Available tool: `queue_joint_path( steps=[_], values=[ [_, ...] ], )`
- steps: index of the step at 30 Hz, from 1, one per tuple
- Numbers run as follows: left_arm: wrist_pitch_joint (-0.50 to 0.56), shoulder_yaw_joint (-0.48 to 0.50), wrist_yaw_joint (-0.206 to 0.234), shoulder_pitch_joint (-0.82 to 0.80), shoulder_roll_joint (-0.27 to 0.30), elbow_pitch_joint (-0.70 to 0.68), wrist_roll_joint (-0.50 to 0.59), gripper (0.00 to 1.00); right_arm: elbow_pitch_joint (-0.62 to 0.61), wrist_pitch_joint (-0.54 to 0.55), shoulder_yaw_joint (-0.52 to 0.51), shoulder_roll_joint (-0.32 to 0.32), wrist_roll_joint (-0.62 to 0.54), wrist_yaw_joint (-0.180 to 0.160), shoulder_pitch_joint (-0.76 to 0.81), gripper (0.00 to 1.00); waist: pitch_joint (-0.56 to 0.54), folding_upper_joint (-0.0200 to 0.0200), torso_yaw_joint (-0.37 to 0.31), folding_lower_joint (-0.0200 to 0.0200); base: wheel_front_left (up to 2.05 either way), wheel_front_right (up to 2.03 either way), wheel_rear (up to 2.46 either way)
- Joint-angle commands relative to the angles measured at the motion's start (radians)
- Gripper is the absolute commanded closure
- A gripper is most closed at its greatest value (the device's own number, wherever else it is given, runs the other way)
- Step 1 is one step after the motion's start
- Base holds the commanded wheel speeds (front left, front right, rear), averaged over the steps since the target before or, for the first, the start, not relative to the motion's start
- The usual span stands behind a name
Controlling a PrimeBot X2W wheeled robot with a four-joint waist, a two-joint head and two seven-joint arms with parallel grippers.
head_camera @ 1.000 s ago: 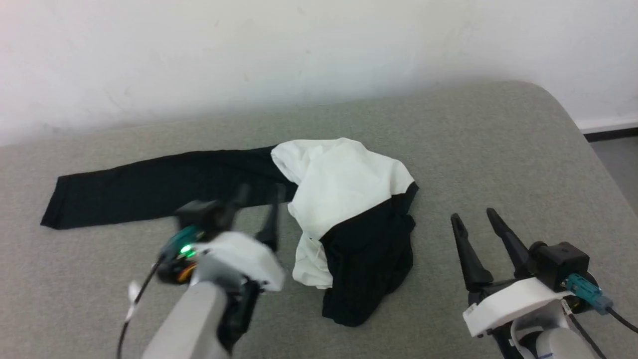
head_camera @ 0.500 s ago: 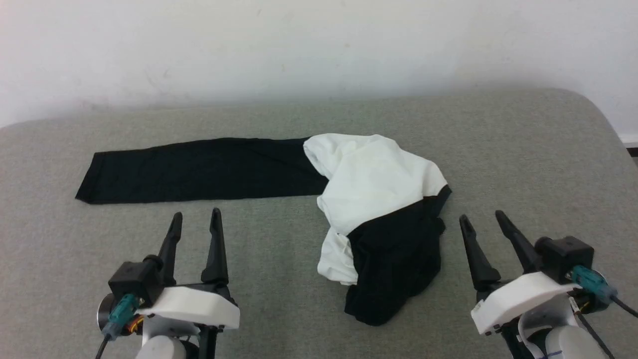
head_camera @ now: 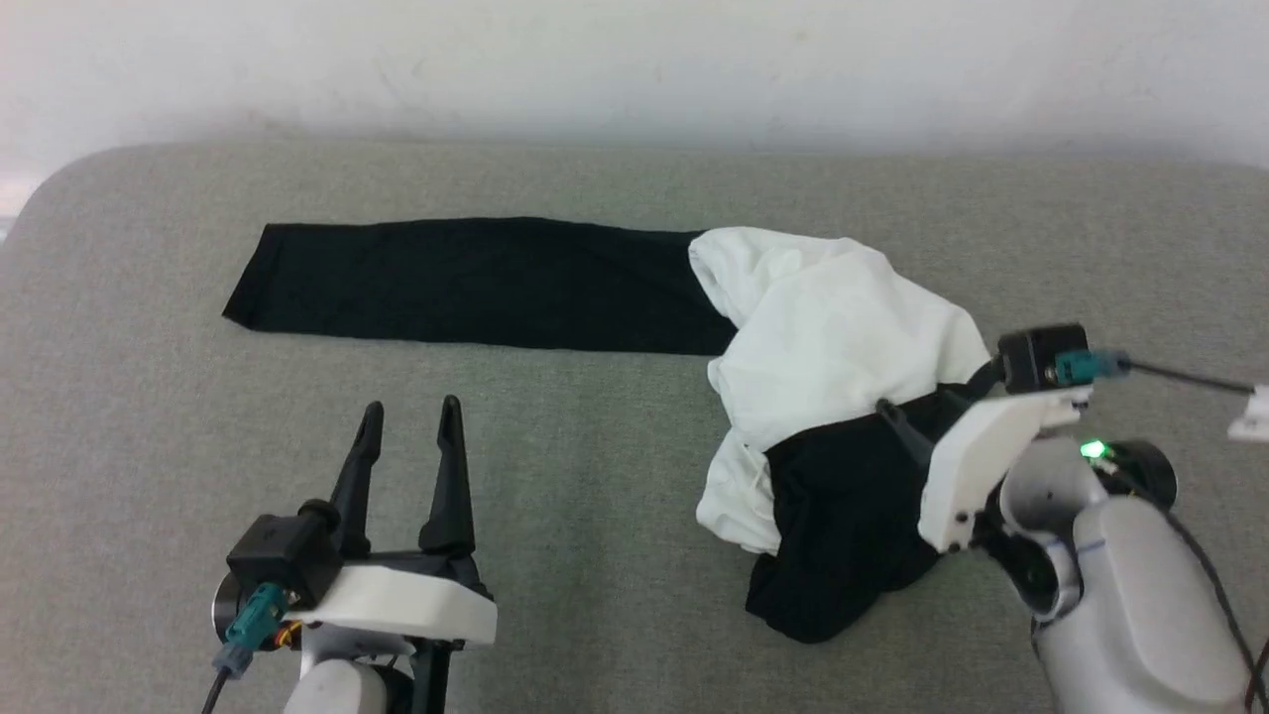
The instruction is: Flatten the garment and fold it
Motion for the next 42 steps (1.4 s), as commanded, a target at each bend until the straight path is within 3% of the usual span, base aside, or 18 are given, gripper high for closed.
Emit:
queue_joint_path(
  steps=[1,2,3,5,6,10,13,17,23,26,27,28,29,33,39,42],
  values=[
    [-0.005,0.013,-0.017,-0.016,-0.012,0.003,0.016,0.00,0.042,0.046,-0.011,0.000,-0.019,-0.001,-0.061,0.00,0.031,-0.0001,0.031,-0.0001,0.00,0.00,0.00],
    [-0.005,0.017,-0.022,-0.018,-0.016,0.005,0.020,0.00,0.063,0.068,-0.017,0.000,-0.011,-0.001,-0.082,0.00,0.033,-0.0001,0.034,-0.0001,0.00,0.00,0.00],
    [-0.005,0.022,-0.026,-0.019,-0.020,0.007,0.024,0.00,0.084,0.089,-0.023,0.000,-0.009,-0.001,-0.098,0.44,0.035,-0.0001,0.037,-0.0001,0.00,0.00,0.00],
    [-0.005,0.029,-0.033,-0.019,-0.027,0.012,0.030,0.00,0.121,0.132,-0.030,0.000,0.006,-0.001,-0.122,0.89,0.035,-0.0001,0.041,-0.0001,0.00,0.00,0.00],
    [-0.005,0.032,-0.037,-0.020,-0.030,0.015,0.033,0.00,0.132,0.145,-0.028,0.000,0.017,-0.001,-0.131,1.00,0.034,-0.0001,0.042,-0.0001,0.00,0.00,0.00],
    [-0.005,0.042,-0.045,-0.016,-0.037,0.024,0.038,0.00,0.141,0.147,-0.001,0.000,0.061,-0.001,-0.137,1.00,0.022,-0.0001,0.043,-0.0001,0.00,0.00,0.00],
    [-0.005,0.051,-0.053,-0.005,-0.041,0.033,0.043,0.00,0.093,0.110,0.082,0.000,0.106,-0.001,-0.120,1.00,0.002,-0.0001,0.037,-0.0001,0.00,0.00,0.00],
    [-0.005,0.066,-0.061,0.007,-0.044,0.046,0.055,0.00,-0.095,0.081,0.326,0.000,0.138,-0.001,-0.034,1.00,-0.035,-0.0001,0.023,-0.0001,0.00,0.00,0.00],
    [-0.005,0.078,-0.072,0.022,-0.046,0.055,0.065,0.00,-0.236,0.213,0.596,-0.006,0.162,-0.001,0.128,1.00,-0.065,-0.0001,0.009,-0.0001,0.00,0.00,0.00],
    [-0.005,0.078,-0.073,0.026,-0.047,0.056,0.068,0.00,-0.249,0.264,0.628,-0.020,0.171,-0.001,0.177,1.00,-0.072,-0.0001,0.006,-0.0001,0.00,0.00,0.00],
    [-0.005,0.078,-0.074,0.028,-0.047,0.058,0.069,0.00,-0.256,0.278,0.633,-0.031,0.170,-0.001,0.195,0.91,-0.076,-0.0001,0.005,-0.0001,0.00,0.00,0.00],
    [-0.005,0.078,-0.074,0.031,-0.047,0.058,0.070,0.00,-0.267,0.279,0.624,-0.039,0.163,-0.001,0.210,0.20,-0.078,-0.0001,0.004,-0.0001,0.00,0.00,0.00],
    [-0.005,0.079,-0.074,0.033,-0.047,0.059,0.070,0.00,-0.278,0.273,0.607,-0.043,0.154,-0.001,0.225,0.00,-0.080,-0.0001,0.002,-0.0001,0.00,0.00,0.00],
    [-0.005,0.085,-0.082,0.047,-0.048,0.067,0.071,0.00,-0.331,0.201,0.469,-0.030,0.124,-0.001,0.287,0.00,-0.093,-0.0001,-0.006,-0.0001,0.00,0.00,0.00],
    [-0.005,0.077,-0.094,0.050,-0.048,0.085,0.077,0.00,-0.420,-0.023,0.206,-0.003,0.032,-0.001,0.358,0.00,-0.098,-0.0001,-0.024,-0.0001,0.00,0.00,0.00],
    [0.008,0.055,-0.099,0.021,-0.047,0.106,0.088,0.00,-0.426,-0.110,0.121,0.000,0.001,-0.001,0.380,0.00,-0.083,-0.0001,-0.050,-0.0001,0.00,0.00,0.00]
  ],
)
